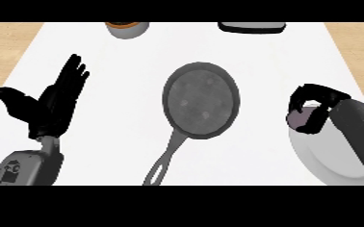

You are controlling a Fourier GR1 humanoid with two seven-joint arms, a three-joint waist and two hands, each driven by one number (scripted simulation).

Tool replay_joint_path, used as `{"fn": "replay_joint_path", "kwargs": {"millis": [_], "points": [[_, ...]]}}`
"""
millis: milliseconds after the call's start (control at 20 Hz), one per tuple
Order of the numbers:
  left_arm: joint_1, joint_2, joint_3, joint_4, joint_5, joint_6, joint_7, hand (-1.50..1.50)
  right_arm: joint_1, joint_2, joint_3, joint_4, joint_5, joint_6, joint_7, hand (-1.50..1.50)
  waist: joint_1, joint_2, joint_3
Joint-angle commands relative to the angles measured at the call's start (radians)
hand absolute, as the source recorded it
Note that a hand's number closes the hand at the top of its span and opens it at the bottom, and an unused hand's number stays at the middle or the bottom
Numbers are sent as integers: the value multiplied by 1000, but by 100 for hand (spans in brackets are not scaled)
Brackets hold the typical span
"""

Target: Pick the eggplant from the plate and place it in the pan

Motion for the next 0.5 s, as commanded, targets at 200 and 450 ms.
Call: {"fn": "replay_joint_path", "kwargs": {"millis": [200, 450], "points": [[-14, -12, -37, 16, -8, -16, 15, 0, -274, 174, -10, -43, 43, -359, 407, 150, 72, -41, -14], [-17, -11, -51, 25, -10, -28, 24, 0, -467, 265, 53, -69, 149, -549, 691, 150, 94, -55, -15]]}}
